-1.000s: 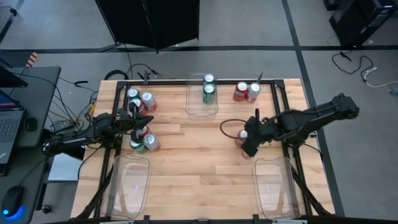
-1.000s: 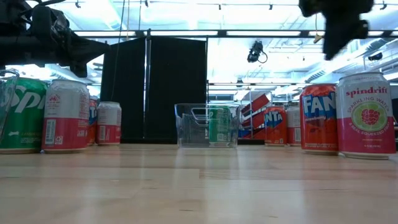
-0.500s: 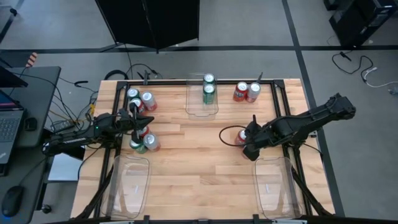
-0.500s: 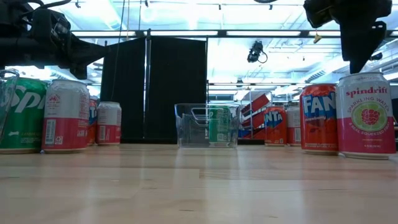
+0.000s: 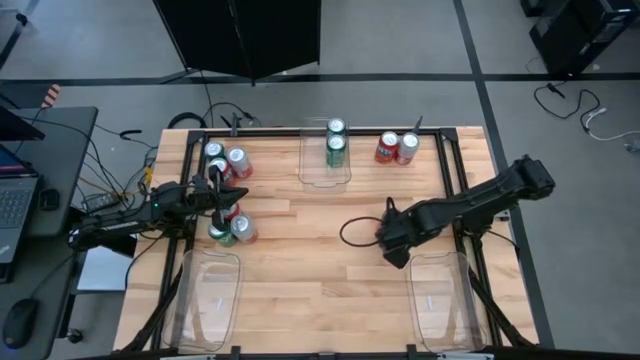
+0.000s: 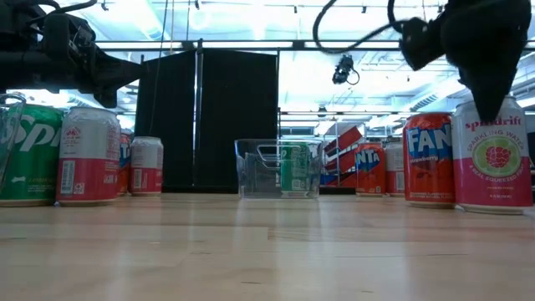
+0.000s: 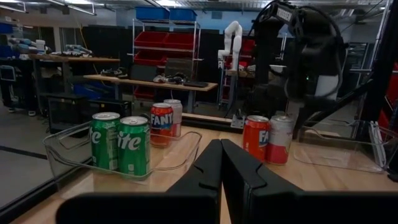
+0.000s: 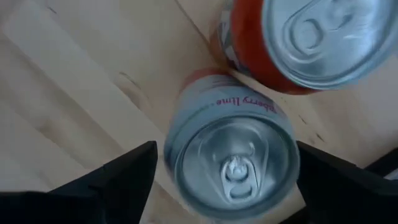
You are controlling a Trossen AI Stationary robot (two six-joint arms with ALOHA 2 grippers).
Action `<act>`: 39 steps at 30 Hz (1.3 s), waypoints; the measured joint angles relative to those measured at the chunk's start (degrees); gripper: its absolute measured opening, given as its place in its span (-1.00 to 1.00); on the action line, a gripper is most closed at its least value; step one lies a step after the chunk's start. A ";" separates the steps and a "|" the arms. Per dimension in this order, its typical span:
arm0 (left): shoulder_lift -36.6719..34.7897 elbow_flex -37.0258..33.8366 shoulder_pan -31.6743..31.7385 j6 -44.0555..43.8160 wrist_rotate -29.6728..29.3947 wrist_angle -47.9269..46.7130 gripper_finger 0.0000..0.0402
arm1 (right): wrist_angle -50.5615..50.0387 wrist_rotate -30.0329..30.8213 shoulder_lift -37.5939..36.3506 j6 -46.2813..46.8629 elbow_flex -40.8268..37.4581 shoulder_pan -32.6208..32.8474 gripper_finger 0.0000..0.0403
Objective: Sort soda cans
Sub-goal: Put the bottom right pink and white soda can into the bottom right transparent bin
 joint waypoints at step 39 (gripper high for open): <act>-0.02 0.00 0.00 0.48 -0.04 -2.44 -0.94 | -17.02 -13.74 -1.75 18.37 21.44 25.43 0.38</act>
